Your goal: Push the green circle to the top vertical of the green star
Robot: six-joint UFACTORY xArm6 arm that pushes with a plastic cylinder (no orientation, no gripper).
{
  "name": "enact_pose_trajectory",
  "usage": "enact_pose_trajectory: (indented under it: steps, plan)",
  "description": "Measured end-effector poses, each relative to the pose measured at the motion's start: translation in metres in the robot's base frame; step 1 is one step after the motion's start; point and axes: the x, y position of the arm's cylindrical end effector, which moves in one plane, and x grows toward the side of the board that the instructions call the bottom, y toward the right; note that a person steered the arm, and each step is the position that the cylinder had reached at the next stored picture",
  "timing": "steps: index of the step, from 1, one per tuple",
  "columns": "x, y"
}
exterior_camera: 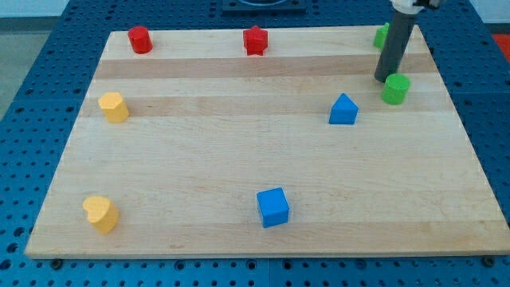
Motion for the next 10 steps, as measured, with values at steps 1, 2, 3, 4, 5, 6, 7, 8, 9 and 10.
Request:
enact_pose_trajectory:
  steps: [1,2,3,4,5,6,7,8,9,10]
  plan:
    - [0.010,0.000]
    - [0.022,0.000]
    - [0.023,0.001]
    - [0.023,0.001]
    - [0.031,0.001]
    - [0.036,0.001]
    - [0.036,0.001]
    - [0.038,0.001]
    - [0.038,0.001]
    - [0.039,-0.007]
